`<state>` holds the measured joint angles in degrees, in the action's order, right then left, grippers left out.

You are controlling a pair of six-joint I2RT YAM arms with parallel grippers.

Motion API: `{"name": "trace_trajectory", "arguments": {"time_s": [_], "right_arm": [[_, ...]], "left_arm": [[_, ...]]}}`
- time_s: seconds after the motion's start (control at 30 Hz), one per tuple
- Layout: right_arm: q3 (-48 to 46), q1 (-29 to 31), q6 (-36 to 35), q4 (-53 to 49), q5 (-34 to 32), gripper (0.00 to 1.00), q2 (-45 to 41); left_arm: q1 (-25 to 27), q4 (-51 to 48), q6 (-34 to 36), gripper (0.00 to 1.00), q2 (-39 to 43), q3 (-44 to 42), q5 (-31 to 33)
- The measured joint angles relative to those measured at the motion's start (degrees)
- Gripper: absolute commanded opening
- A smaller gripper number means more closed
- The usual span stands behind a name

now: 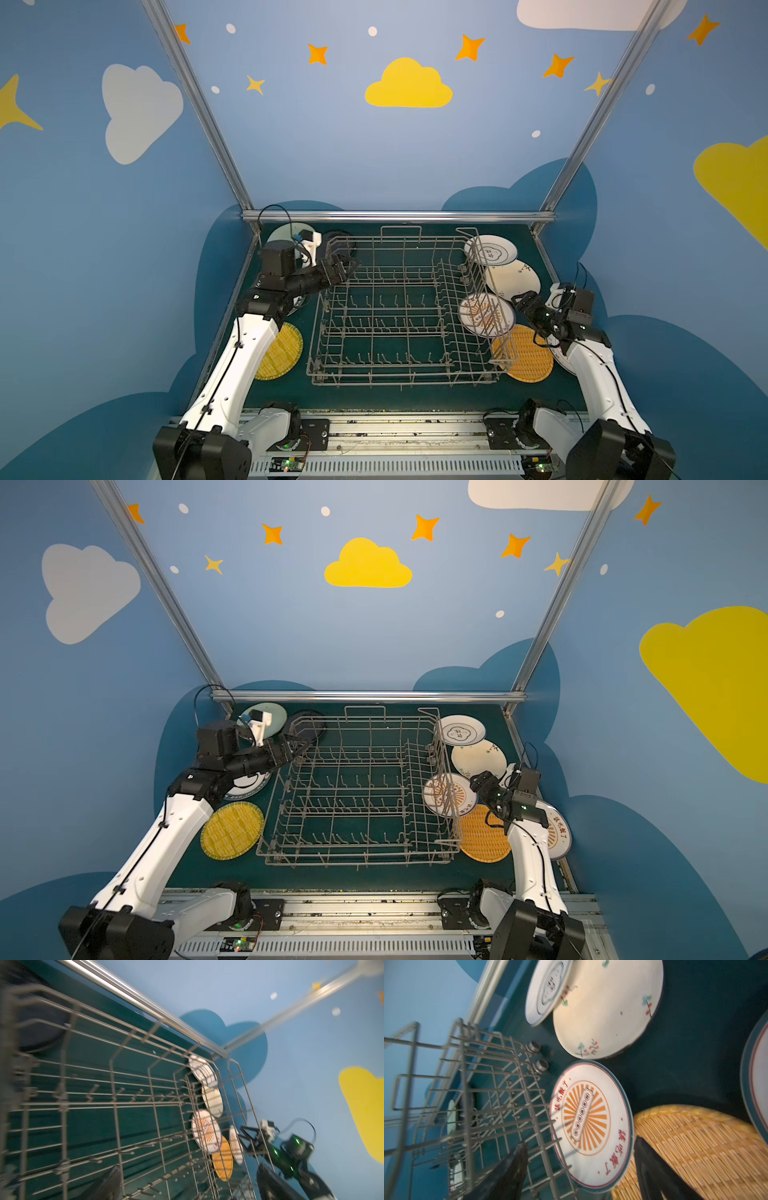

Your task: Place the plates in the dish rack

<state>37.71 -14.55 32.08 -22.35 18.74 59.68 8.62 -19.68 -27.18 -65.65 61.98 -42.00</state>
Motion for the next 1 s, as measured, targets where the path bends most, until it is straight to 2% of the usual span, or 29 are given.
{"name": "trace_trajectory", "arguments": {"time_s": [0.23, 0.53, 0.83, 1.0], "right_arm": [[-0.5, -0.5, -2.3, -2.0, 0.8, 0.63, 6.4], [5.3, -2.0, -5.8, -5.6, 6.2, 0.37, 19.8], [5.9, -2.7, -7.7, -6.1, 9.6, 0.28, 22.3], [5.9, -2.7, -8.2, -6.1, 10.1, 0.3, 22.3]], "left_arm": [[2.3, 1.4, 1.0, 1.0, -1.2, 0.0, -7.0], [2.3, 3.1, 1.0, 1.0, -0.1, -2.7, -8.8], [2.3, 3.7, 1.0, 1.0, 0.4, -2.8, -8.7], [2.3, 3.7, 1.0, 1.0, 0.4, -2.8, -8.7]]}}
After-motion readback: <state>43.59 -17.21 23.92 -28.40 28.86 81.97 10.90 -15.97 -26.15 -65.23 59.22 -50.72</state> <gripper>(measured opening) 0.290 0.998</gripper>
